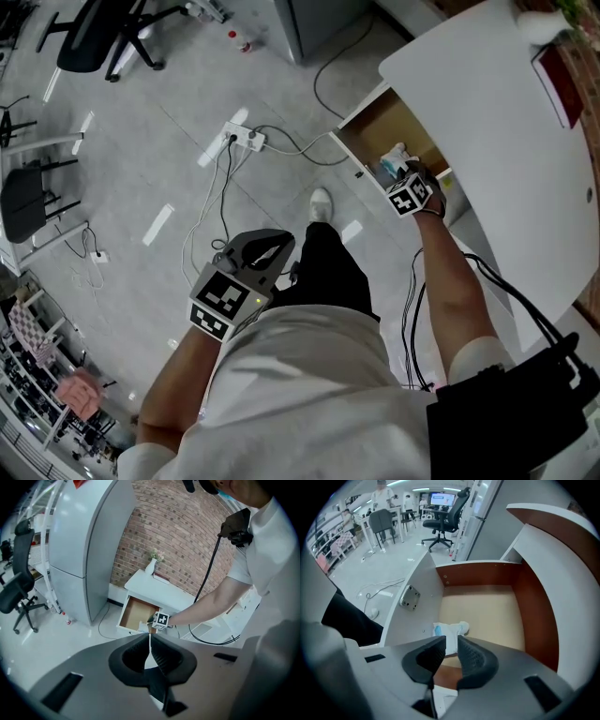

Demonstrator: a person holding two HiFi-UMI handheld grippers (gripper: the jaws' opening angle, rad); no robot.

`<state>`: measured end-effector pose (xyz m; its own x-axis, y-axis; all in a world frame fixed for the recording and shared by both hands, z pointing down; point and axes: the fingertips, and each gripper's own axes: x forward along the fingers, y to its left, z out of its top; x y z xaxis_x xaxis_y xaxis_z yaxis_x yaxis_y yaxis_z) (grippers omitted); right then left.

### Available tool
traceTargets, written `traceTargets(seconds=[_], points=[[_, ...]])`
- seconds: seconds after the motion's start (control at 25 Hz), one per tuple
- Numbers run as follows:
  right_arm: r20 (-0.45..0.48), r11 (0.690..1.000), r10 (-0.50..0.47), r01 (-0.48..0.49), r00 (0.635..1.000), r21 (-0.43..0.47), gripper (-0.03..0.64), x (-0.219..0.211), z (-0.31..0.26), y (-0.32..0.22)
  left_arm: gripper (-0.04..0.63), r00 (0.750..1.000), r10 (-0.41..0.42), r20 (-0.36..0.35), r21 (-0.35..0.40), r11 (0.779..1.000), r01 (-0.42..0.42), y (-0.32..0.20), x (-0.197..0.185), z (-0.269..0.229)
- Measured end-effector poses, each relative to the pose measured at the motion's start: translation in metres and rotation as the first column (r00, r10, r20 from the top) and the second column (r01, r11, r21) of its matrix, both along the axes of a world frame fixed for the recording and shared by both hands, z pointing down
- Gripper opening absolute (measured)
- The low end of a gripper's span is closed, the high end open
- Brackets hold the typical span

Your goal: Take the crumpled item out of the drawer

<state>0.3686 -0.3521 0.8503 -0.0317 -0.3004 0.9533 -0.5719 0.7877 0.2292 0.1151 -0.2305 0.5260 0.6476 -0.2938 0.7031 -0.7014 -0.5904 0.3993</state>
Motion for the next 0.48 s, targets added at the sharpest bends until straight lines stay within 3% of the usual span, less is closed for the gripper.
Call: traceTargets(seconds=[0.48], points=[[-0.148, 0.995, -0.084, 0.074, 0.985, -0.072, 0.127, 0.005, 0.071, -0.016, 0.028, 0.999, -0.05, 0.004, -0.039, 0.998, 0.05, 0.003, -0.01, 0.042]])
